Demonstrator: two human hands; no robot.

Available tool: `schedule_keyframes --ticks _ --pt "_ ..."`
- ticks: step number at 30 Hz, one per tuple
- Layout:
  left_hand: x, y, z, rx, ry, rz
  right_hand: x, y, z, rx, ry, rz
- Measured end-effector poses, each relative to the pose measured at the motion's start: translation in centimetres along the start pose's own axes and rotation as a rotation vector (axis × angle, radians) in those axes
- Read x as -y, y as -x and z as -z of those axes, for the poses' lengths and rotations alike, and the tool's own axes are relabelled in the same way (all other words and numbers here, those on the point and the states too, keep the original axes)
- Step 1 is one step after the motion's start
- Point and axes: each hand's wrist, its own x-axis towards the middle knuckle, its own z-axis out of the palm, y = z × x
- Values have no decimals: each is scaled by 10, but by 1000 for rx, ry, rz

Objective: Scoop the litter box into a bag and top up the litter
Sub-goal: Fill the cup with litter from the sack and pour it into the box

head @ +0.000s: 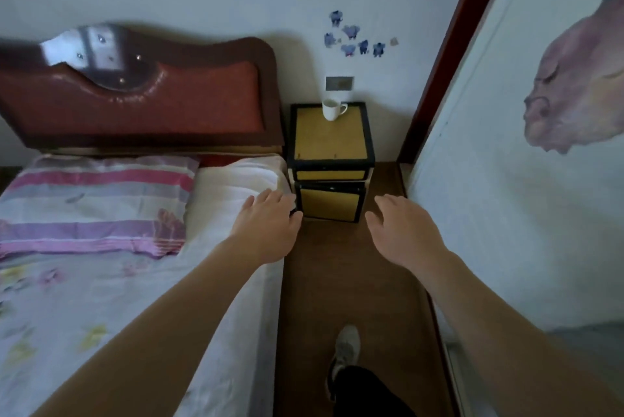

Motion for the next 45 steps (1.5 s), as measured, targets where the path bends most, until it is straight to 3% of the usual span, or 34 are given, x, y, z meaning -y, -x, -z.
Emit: schedule_keyframes --ticks 10,16,25,31,39,45 --pt "28 -226 65 -18 69 -31 -27 -221 71 -7 14 -22" --pt "64 -384 59 -7 71 -70 -30 -368 64 28 22 -72" --pt "100 -553 42 166 136 -68 -49 -529 41 154 -92 -178" --pt "108 -640 -13 288 275 21 -86 -625 -20 227 -214 -236" --pt "117 -736 -132 301 925 295 -137 -719 -123 254 -622 -302" --pt "110 -769 -183 234 953 221 -151 -741 -171 254 -784 -287"
